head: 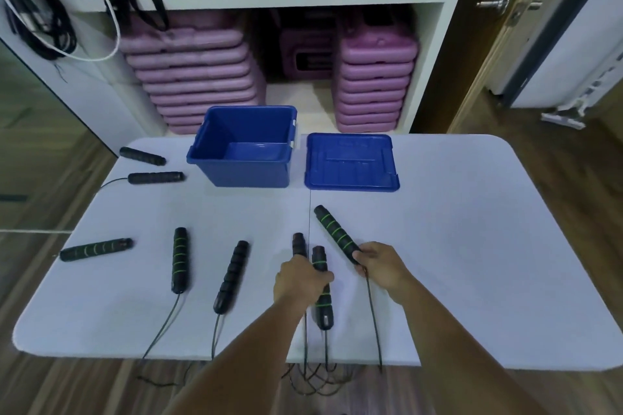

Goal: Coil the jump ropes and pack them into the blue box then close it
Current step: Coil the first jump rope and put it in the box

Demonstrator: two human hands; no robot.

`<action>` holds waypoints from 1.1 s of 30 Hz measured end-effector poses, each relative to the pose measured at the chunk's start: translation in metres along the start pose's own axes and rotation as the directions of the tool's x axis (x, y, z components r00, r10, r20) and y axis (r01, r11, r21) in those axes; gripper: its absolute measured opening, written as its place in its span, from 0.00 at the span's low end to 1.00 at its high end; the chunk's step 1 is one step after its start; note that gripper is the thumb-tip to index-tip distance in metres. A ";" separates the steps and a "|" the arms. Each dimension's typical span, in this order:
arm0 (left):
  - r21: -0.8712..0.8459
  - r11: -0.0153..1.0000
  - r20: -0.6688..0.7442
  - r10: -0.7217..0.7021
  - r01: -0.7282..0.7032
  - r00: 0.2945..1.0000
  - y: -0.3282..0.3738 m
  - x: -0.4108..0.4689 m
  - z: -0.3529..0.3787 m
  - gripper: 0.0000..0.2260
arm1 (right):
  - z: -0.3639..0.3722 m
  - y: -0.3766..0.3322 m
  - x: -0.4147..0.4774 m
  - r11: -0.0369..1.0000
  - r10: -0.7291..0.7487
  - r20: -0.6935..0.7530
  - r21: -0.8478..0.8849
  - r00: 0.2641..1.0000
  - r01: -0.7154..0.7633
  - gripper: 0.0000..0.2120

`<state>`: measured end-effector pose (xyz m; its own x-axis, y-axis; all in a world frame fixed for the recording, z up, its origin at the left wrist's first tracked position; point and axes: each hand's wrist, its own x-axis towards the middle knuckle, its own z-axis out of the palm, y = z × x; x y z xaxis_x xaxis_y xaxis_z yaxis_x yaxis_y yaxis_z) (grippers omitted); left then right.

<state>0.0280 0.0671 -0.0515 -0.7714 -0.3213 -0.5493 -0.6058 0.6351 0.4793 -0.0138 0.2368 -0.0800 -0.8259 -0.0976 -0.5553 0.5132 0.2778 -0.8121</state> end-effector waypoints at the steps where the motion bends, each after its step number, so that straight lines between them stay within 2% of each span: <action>1: -0.102 0.995 0.004 0.009 -0.008 1.000 0.000 0.001 -0.005 0.14 | -0.001 -0.004 -0.005 0.995 -0.006 0.039 0.099 0.999 0.003 0.06; 7: -0.517 0.848 -0.078 0.087 -0.115 0.993 0.016 -0.006 -0.056 0.16 | 0.002 -0.041 -0.029 0.942 -0.098 0.128 0.332 0.987 0.051 0.10; 9: -0.591 0.790 -0.101 0.128 -0.163 0.987 0.023 -0.007 -0.077 0.16 | 0.005 -0.055 -0.037 0.928 -0.135 0.142 0.366 0.981 0.075 0.11; 13: -0.688 0.675 -0.130 0.247 -0.267 0.960 0.039 -0.014 -0.120 0.09 | 0.016 -0.089 -0.056 0.899 -0.237 0.150 0.408 0.960 0.158 0.09; 17: -0.795 0.522 -0.141 0.334 -0.308 0.932 0.052 -0.024 -0.155 0.05 | 0.027 -0.124 -0.073 0.873 -0.352 0.150 0.409 0.924 0.266 0.11; 21: -0.816 0.462 -0.177 0.373 -0.348 0.911 0.063 -0.036 -0.182 0.07 | 0.038 -0.159 -0.089 0.874 -0.415 0.148 0.338 0.898 0.348 0.11; 25: -0.784 0.462 -0.236 0.397 -0.415 0.887 0.070 -0.048 -0.212 0.06 | 0.050 -0.190 -0.102 0.863 -0.435 0.106 0.332 0.894 0.381 0.09; 33: -0.744 0.440 -0.266 0.495 -0.502 0.827 0.074 -0.069 -0.255 0.08 | 0.075 -0.226 -0.116 0.824 -0.490 0.045 0.350 0.871 0.445 0.06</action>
<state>-0.0127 -0.0426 0.1962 -0.9897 -0.1383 -0.0356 -0.0244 -0.0820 0.9963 -0.0166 0.1139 0.1547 -0.9599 -0.2642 -0.0939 0.1369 -0.1491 -0.9793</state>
